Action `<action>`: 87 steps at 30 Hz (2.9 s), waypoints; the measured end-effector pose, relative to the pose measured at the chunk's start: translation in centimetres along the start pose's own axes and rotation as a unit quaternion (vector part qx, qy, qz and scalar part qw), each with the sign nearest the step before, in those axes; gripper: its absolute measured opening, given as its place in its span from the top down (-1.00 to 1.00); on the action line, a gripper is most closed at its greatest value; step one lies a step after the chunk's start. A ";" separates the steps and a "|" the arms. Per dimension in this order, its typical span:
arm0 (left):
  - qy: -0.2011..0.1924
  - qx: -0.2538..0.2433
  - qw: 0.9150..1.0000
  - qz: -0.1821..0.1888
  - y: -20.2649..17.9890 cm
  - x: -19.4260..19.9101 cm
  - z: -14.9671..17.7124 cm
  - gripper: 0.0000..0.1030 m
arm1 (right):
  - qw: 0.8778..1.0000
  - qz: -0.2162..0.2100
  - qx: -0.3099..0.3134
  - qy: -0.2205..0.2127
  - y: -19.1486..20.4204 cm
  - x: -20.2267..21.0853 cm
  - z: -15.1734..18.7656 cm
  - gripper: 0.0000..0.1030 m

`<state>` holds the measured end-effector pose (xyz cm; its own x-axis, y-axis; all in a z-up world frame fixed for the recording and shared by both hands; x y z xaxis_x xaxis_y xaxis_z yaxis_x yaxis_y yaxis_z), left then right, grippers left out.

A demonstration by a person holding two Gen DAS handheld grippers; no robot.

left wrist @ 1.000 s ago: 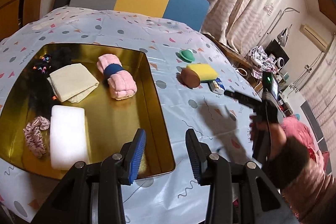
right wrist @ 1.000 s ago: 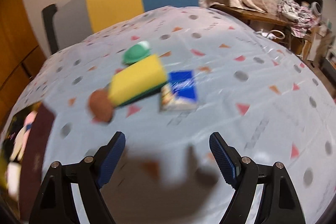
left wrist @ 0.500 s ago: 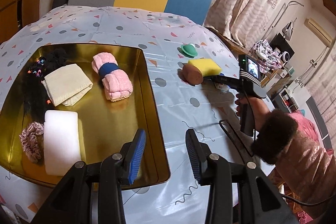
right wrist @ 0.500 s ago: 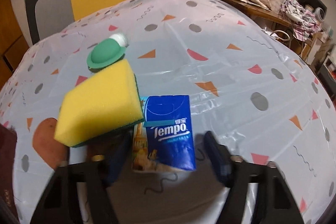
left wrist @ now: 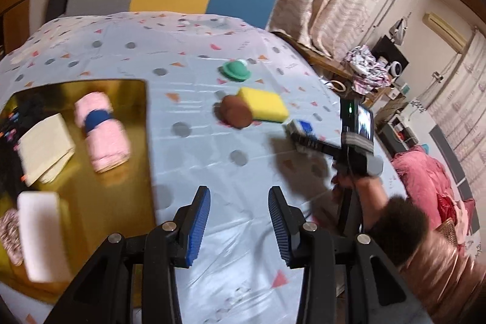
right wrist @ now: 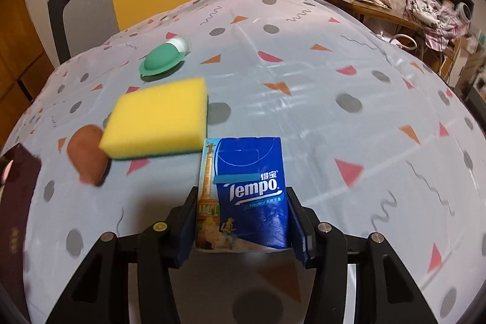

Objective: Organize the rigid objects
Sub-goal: 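Reach the right tool to the blue Tempo tissue pack and grasp it, then grasp the brown oval sponge with the left tool while the right holds the tissue pack, then carry the brown sponge into the gold tray and open the left tool while right holds tissues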

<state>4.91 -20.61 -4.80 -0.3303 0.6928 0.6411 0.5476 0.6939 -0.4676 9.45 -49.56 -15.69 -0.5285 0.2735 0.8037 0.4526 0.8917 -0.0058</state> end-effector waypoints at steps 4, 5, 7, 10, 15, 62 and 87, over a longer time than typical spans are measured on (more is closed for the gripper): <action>0.009 -0.006 1.000 0.006 -1.3 -2.5 -1.8 0.22 | 1.000 -0.011 -0.024 -0.008 -1.2 1.1 1.4 -0.03; 0.015 -0.005 1.000 0.007 -1.5 -3.4 -2.3 0.19 | 0.999 -0.011 -0.031 -0.010 -1.5 1.3 1.6 -0.03; 0.022 -0.002 1.000 -0.005 -1.6 -4.8 -3.1 0.12 | 0.999 -0.015 -0.047 -0.016 -2.0 1.5 2.1 -0.03; 0.046 0.001 0.999 -0.012 -1.7 -7.5 -4.1 0.04 | 0.998 -0.017 -0.057 -0.021 -2.3 1.5 2.2 -0.03; 0.069 -0.019 0.995 -0.063 -1.2 -12.5 -6.2 -0.45 | 0.998 -0.010 -0.053 -0.029 -2.2 1.5 2.2 -0.03; 0.035 0.047 0.998 -0.038 2.5 -14.4 -3.9 0.17 | 0.998 0.015 -0.039 -0.040 -2.0 1.4 2.4 -0.03; -0.058 0.086 0.994 -0.019 7.4 2.8 -0.2 0.17 | 0.996 0.076 0.004 -0.038 -0.8 1.5 2.5 -0.03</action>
<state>8.16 -13.53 -6.35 -0.4407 0.6766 0.5900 0.3966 0.7363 -0.5482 6.53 -48.93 -15.92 -0.5079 0.4314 0.7456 0.5256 0.8410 -0.1285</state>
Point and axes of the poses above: each gripper's, at about its wrist camera, not at the fingertips, and x roughly against the way its jaws point, y to its left, z to its underside, the point moved 5 cm from there along -x, roughly the way its jaws point, and after that the axes turned 8 degrees about z, right-handed, at the moved point
